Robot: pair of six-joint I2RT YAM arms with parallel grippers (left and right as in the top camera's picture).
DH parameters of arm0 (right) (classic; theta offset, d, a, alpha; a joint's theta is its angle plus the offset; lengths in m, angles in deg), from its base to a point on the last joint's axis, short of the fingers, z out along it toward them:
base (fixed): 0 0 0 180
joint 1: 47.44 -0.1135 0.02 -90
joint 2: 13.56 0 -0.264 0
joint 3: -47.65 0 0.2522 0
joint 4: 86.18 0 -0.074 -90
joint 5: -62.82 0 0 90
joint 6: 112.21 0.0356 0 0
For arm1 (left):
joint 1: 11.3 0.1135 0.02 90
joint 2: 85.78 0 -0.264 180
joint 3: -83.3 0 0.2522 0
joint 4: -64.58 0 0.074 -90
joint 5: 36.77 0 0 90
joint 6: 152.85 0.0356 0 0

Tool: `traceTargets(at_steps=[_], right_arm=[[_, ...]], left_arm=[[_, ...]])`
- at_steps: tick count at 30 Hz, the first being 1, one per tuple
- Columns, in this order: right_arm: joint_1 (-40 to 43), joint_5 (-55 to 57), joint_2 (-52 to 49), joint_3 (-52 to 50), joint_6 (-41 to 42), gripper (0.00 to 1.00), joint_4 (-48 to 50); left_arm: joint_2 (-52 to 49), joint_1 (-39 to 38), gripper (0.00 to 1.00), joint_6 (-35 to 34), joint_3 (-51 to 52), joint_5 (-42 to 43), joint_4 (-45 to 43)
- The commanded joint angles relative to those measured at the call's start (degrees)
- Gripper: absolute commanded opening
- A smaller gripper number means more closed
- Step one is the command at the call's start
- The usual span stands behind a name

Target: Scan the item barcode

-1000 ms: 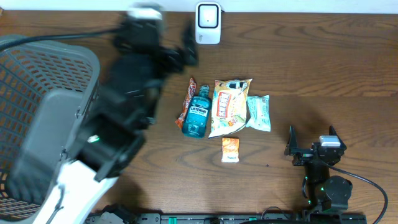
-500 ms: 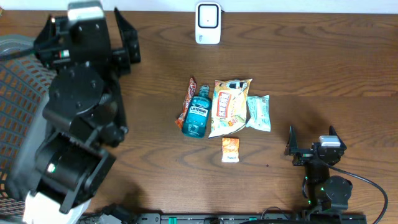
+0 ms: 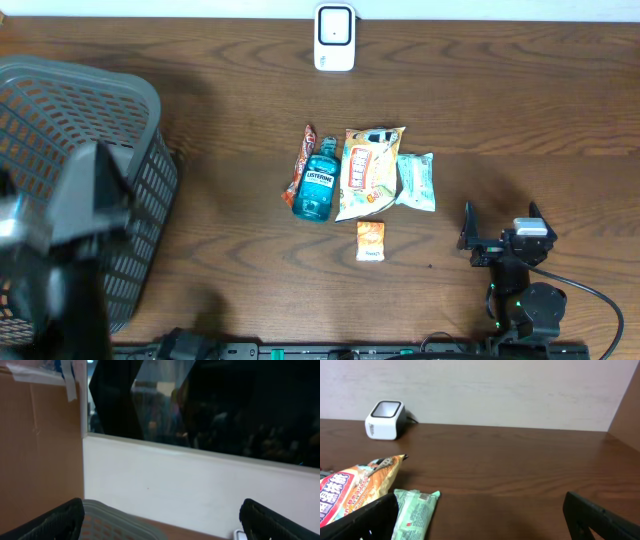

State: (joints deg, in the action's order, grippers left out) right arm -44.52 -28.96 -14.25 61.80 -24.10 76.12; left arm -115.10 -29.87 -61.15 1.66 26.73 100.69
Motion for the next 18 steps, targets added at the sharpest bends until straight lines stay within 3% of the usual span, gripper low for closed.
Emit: traceTargets(at_steps=[1, 6, 8, 13, 18], right_arm=[[-0.2, -2.3, 0.3, -0.1, 5.0, 0.99, -0.1], [-0.2, -4.0, 0.3, -0.1, 24.7, 0.99, 0.1], [-0.2, -4.9, 0.3, -0.1, 28.8, 0.99, 0.1], [-0.2, -18.2, 0.3, -0.1, 46.2, 0.99, 1.3], [-0.2, -24.7, 0.3, -0.1, 51.8, 0.99, 1.6]], left_arm=[[6.8, 3.5, 0.99, -3.9, 2.6, 9.1, 0.8], [14.2, 7.8, 0.99, -8.7, 4.0, 14.1, 2.8], [16.3, 9.3, 0.99, -9.8, 4.0, 16.6, 4.1], [19.1, 13.1, 0.99, -13.3, 4.1, 23.0, 6.1], [21.3, 17.7, 0.98, -16.0, 4.1, 27.8, 6.9]])
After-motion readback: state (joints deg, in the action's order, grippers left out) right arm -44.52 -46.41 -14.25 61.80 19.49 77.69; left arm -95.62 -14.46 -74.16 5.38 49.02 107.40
